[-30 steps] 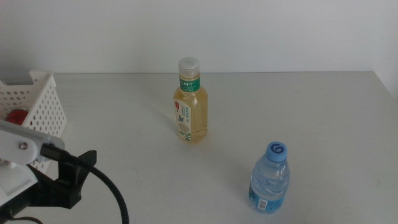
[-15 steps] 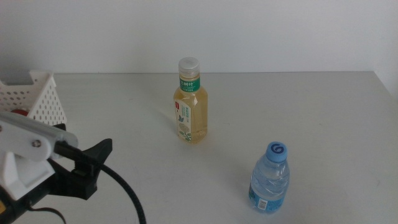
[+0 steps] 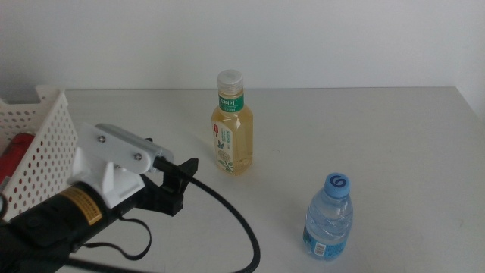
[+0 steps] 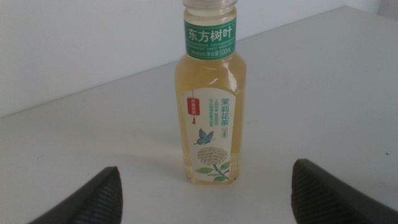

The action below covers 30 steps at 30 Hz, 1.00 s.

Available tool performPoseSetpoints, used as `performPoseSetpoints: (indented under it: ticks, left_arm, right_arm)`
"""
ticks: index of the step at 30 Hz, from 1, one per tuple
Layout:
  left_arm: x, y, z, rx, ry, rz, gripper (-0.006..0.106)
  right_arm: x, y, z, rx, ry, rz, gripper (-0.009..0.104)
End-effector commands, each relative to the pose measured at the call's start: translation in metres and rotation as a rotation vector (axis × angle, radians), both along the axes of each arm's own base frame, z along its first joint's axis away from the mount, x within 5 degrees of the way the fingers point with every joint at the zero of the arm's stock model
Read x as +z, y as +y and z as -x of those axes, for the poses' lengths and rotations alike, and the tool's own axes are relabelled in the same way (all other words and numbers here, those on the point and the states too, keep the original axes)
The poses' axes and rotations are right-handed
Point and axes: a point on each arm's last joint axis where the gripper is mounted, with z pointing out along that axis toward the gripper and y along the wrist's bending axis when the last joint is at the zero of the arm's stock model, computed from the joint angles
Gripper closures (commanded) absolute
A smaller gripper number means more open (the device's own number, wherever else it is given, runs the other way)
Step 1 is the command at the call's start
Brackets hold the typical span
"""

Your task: Use arms to grab the bottles and put them into the dustbin to the left of the table.

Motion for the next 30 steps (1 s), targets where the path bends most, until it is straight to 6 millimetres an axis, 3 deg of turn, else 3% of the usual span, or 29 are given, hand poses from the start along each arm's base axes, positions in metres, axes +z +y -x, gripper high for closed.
performPoseSetpoints:
  ticks: [1,6,15,30]
  left_arm:
    - [0.018,-0.013,-0.018,-0.034,-0.096,0.082,0.008]
    - [0.013,-0.029,-0.051,-0.054,-0.102,0.087,0.008]
    - [0.002,-0.051,-0.090,-0.096,-0.089,0.136,0.008]
    - [-0.028,-0.067,-0.122,-0.120,-0.068,0.163,0.008]
  right_arm:
    - [0.011,0.000,0.001,-0.004,-0.105,0.015,0.024]
    - [0.011,0.000,0.001,-0.004,-0.105,0.015,0.024]
    - [0.011,0.000,0.001,-0.004,-0.105,0.015,0.024]
    - [0.011,0.000,0.001,-0.004,-0.105,0.015,0.024]
